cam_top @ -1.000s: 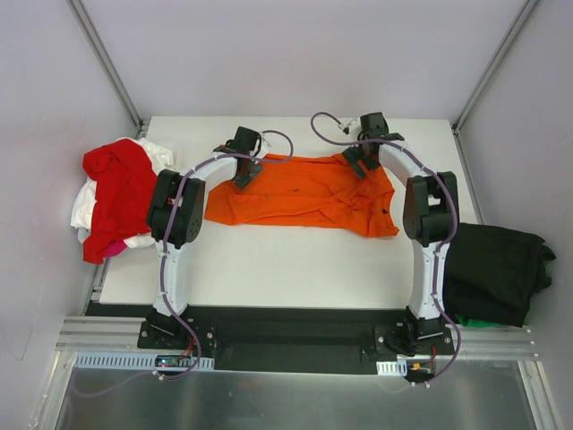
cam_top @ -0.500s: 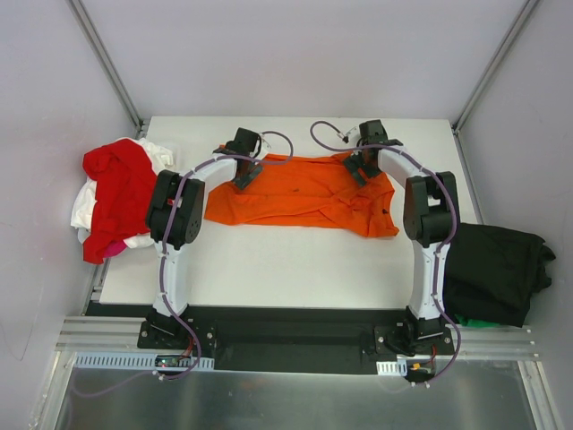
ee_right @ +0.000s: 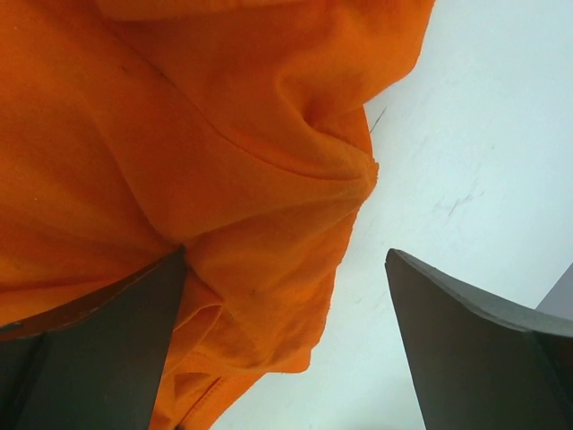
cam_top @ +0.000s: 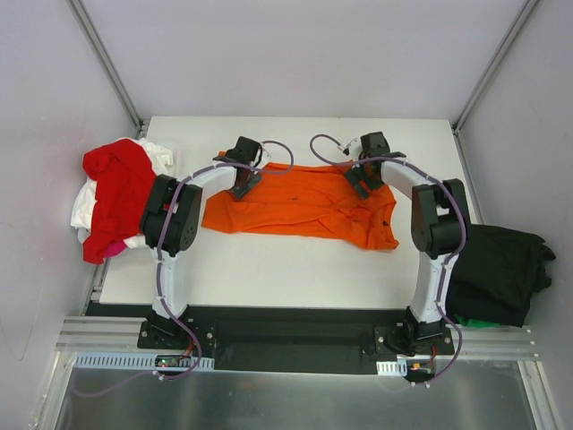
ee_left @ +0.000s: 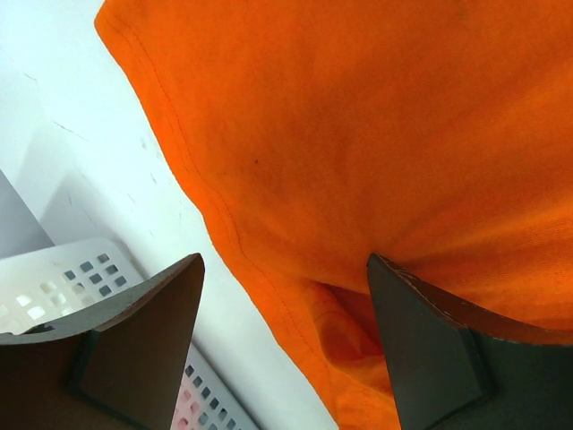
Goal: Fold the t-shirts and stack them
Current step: Fold the flattened tshirt in 1/3 of the way
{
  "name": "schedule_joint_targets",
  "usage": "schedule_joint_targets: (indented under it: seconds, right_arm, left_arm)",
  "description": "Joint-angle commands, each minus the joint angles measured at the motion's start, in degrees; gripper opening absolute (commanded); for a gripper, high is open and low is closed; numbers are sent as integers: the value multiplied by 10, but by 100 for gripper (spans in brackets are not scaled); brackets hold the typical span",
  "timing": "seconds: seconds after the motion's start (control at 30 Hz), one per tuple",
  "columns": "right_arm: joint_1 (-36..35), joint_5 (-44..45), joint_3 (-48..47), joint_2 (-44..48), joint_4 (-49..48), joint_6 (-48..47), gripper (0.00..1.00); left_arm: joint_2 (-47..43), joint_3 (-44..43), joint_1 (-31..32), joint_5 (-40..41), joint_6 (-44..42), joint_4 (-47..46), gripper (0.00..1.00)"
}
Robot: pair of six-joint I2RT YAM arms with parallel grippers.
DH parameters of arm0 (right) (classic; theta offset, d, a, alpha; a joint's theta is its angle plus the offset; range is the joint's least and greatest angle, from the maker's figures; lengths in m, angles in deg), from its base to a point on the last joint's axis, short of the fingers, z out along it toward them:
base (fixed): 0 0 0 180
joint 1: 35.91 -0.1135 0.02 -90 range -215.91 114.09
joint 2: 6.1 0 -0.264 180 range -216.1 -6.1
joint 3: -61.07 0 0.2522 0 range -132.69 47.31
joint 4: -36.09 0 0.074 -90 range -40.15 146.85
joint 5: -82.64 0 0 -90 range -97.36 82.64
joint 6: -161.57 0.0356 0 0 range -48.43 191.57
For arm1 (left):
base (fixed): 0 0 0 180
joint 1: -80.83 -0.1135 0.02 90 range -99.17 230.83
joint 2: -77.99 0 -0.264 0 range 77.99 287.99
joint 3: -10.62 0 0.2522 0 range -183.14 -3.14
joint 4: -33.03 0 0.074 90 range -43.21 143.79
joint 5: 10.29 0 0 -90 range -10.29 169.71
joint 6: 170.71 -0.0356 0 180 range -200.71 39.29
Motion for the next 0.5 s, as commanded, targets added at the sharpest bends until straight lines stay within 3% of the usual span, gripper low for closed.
schedule_joint_targets:
  seconds: [0.0, 0.47]
  right_arm:
    - [-8, 5, 58, 65, 25, -10, 98]
    - [-41, -6, 166, 185, 60, 6, 99]
  left_arm:
    - [-25, 41, 9, -7, 13, 56, 74]
    - [-141, 187, 75, 4, 53, 60, 74]
